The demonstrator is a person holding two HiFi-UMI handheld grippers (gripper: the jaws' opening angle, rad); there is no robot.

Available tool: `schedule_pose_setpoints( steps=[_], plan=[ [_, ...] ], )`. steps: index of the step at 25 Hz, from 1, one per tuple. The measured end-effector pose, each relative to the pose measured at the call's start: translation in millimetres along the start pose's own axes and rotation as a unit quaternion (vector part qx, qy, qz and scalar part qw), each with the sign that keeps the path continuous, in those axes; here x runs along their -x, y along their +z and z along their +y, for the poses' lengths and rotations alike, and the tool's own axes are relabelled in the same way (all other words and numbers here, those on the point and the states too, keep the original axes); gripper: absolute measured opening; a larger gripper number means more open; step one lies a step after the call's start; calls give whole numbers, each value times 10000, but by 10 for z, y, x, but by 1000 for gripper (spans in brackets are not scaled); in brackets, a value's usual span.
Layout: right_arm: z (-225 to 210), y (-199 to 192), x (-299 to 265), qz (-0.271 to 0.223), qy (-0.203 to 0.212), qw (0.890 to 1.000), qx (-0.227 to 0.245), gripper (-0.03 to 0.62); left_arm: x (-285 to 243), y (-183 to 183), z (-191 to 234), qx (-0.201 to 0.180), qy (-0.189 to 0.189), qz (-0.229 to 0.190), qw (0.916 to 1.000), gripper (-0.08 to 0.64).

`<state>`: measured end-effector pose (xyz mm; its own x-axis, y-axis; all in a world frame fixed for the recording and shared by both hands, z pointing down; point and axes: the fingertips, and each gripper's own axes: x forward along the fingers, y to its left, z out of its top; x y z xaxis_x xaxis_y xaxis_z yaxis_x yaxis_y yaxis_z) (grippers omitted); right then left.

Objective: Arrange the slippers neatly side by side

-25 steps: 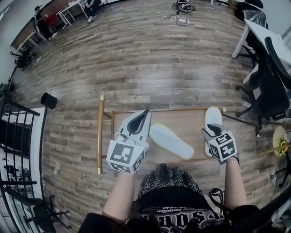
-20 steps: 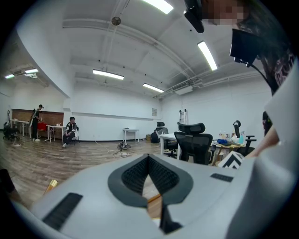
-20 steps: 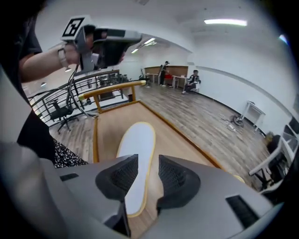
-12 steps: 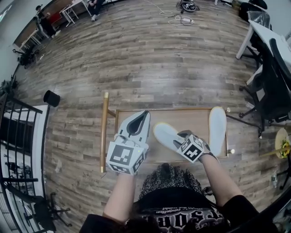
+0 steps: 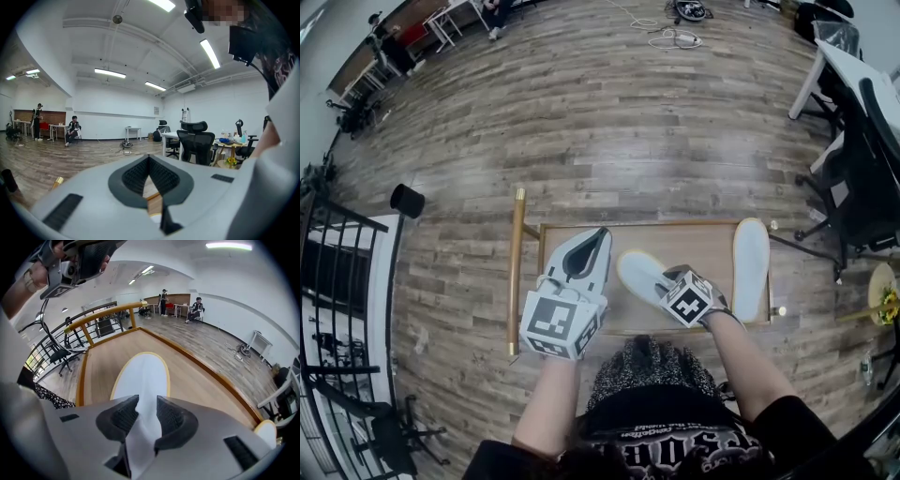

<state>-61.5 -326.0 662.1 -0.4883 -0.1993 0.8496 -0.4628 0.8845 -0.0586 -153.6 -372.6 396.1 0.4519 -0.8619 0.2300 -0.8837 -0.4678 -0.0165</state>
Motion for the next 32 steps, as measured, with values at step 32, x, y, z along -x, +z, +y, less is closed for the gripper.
schedule_pose_setpoints(
  steps=[32],
  plan=[
    [-799,-511,838,-277,-1324,9236,-3588,18,-167,121,-296,-24,-399,-118,9991,2]
  ],
)
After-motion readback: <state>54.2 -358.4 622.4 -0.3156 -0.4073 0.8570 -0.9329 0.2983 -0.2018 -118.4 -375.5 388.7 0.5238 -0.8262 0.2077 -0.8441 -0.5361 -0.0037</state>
